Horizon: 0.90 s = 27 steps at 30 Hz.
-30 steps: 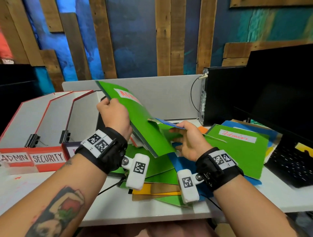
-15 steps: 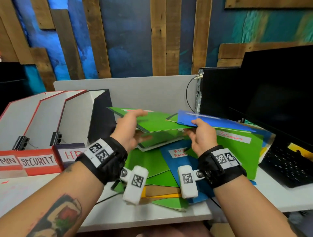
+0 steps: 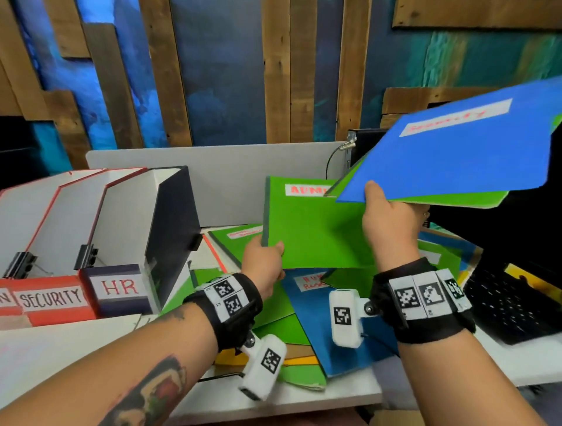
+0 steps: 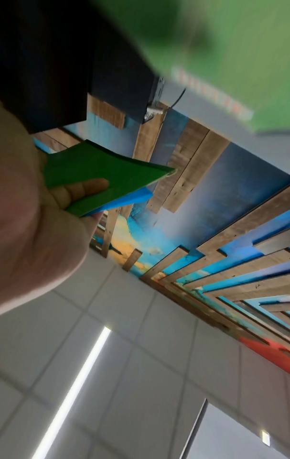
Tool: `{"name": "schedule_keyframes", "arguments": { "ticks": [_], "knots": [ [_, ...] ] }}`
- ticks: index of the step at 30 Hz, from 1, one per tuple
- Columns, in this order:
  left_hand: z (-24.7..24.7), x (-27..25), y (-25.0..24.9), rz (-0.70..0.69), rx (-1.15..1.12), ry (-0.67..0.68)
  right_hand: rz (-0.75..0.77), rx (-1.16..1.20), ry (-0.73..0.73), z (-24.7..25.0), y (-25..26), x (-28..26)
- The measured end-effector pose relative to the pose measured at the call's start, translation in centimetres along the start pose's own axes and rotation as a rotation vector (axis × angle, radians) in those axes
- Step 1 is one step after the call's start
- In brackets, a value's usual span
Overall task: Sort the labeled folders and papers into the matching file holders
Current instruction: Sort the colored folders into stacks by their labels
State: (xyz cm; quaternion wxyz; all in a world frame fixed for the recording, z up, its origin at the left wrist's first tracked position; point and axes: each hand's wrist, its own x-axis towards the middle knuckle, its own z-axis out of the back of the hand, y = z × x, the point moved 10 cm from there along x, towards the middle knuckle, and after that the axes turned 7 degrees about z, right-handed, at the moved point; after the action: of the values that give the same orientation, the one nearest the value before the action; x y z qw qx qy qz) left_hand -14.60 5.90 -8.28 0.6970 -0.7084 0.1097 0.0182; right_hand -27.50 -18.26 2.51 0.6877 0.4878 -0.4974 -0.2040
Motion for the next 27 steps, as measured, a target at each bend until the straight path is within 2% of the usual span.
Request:
{"name": "schedule_keyframes", "arguments": {
  "ticks": [2,3,6,7,8,11,14,16,17,19,22,24,27],
  "knots": [
    [-1.6,0.3,1.3,0.022,0.096,0.046,-0.033,0.104,0.029,-0.2,1.0,-0.7],
    [-2.9,0.1,2.3,0.071,0.102,0.112,-0.056,0.195,0.026,-0.4,1.1,-1.0],
    [-7.8,-1.2,5.1,0.276,-0.006,0.428,-0.117,0.426,0.071,-1.6,1.0,-2.1],
    [-8.5,-1.4,5.3,0.309,-0.052,0.467,-0.139,0.474,0.106,-2.2,0.9,-2.4],
    [-8.5,-1.4,5.0,0.316,-0.078,0.469,-0.163,0.524,0.148,-2.9,0.9,-2.7],
    [-5.8,-0.3,2.4,0.271,-0.203,0.363,-0.227,0.6,0.314,-5.1,0.6,-3.8],
    [-2.6,0.1,-1.8,0.212,-0.561,0.399,-0.293,0.596,0.547,-7.5,0.4,-5.8],
    [0.0,0.3,-4.6,0.134,-0.653,0.444,-0.333,0.562,0.742,-9.5,0.2,-8.0],
    [1.4,0.4,-5.8,0.091,-0.636,0.436,-0.354,0.555,0.838,-10.4,0.1,-9.1],
    [5.2,1.4,-6.5,0.029,-0.602,0.301,-0.409,0.551,0.976,-12.0,-0.1,-11.6],
    [11.5,2.7,-6.0,-0.086,-0.531,0.024,-0.391,0.491,1.045,-14.0,-0.2,-14.0],
    [14.5,2.4,-5.7,-0.148,-0.52,-0.055,-0.373,0.56,0.973,-15.2,0.5,-14.6],
    [19.3,1.2,-5.2,-0.204,-0.564,-0.181,-0.45,0.787,0.771,-16.9,1.0,-15.2]
  ]
}}
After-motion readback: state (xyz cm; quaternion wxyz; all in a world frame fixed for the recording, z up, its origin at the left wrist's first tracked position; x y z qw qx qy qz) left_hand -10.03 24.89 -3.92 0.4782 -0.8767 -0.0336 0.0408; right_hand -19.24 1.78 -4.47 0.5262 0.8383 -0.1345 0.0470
